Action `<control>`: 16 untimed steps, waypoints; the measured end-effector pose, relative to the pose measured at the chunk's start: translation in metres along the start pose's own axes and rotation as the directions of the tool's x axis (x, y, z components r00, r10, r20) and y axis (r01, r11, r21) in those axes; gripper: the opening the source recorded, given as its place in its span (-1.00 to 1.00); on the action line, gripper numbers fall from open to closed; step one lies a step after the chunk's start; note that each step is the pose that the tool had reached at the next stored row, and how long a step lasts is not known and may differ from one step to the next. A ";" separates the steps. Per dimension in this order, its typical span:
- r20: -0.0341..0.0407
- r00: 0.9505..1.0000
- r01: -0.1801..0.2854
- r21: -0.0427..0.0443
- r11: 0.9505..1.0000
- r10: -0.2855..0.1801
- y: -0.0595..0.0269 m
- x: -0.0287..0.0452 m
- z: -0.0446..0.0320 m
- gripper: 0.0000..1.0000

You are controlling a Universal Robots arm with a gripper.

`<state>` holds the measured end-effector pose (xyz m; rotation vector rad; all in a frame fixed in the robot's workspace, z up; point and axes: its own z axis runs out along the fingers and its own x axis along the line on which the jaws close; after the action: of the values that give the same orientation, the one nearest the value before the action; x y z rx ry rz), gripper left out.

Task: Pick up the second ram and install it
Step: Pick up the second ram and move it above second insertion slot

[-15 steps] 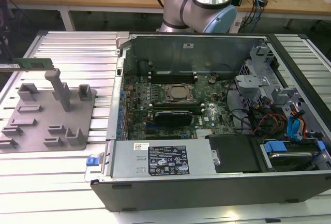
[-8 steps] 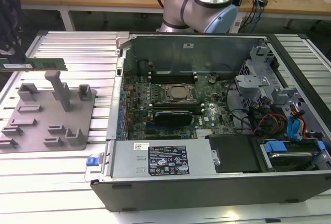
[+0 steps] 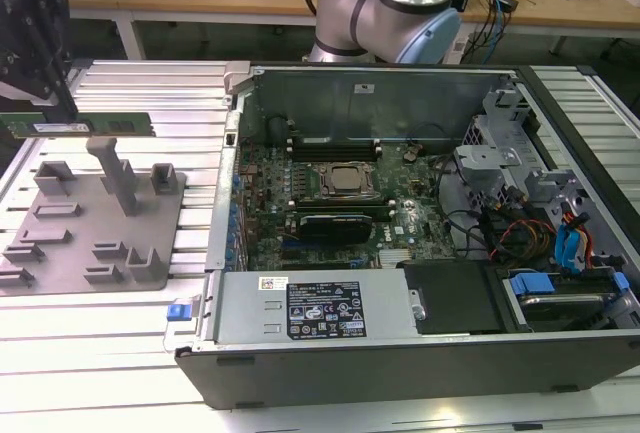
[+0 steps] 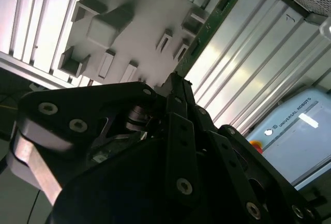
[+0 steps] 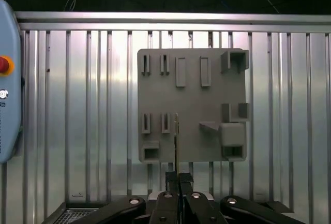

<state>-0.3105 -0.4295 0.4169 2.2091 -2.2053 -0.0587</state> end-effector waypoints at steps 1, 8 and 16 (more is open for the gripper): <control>0.000 1.000 0.000 0.000 1.000 0.000 -0.0029 0.0000 -0.0001 -0.80; 0.000 1.000 0.000 0.000 1.000 0.000 -0.0208 0.0000 -0.0008 -0.80; 0.000 1.000 0.000 0.000 1.000 0.000 -0.0413 0.0001 -0.0016 -0.80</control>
<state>-0.2692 -0.4295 0.4168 2.2092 -2.2054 -0.0586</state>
